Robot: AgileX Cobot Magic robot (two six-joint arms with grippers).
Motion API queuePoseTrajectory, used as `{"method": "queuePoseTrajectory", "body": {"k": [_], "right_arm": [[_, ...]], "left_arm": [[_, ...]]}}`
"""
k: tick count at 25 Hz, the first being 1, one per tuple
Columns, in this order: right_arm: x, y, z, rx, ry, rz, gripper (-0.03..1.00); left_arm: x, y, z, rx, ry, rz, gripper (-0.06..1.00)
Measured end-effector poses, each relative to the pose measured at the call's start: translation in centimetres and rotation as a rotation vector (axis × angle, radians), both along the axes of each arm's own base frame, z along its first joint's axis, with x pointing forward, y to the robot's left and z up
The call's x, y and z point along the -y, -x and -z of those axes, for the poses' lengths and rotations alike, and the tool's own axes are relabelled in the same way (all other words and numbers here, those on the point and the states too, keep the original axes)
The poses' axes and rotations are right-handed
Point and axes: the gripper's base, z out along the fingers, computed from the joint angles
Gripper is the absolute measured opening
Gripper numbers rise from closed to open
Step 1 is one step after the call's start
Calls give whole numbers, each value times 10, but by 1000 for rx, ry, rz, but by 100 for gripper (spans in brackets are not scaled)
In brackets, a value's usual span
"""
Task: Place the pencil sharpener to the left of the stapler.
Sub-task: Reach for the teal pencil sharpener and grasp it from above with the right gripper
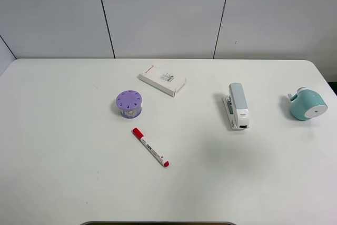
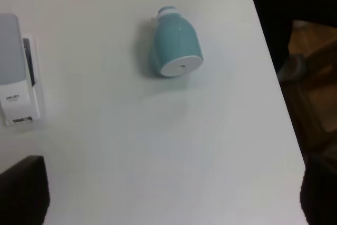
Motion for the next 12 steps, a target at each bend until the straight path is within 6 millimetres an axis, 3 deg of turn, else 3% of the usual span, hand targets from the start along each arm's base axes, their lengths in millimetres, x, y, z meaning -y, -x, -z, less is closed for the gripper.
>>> {"method": "queuePoseTrajectory", "body": {"k": [12], "right_arm": [[7, -79, -10, -178, 25, 29, 94]], "left_arm": [[0, 0, 0, 0, 0, 0, 95]]}}
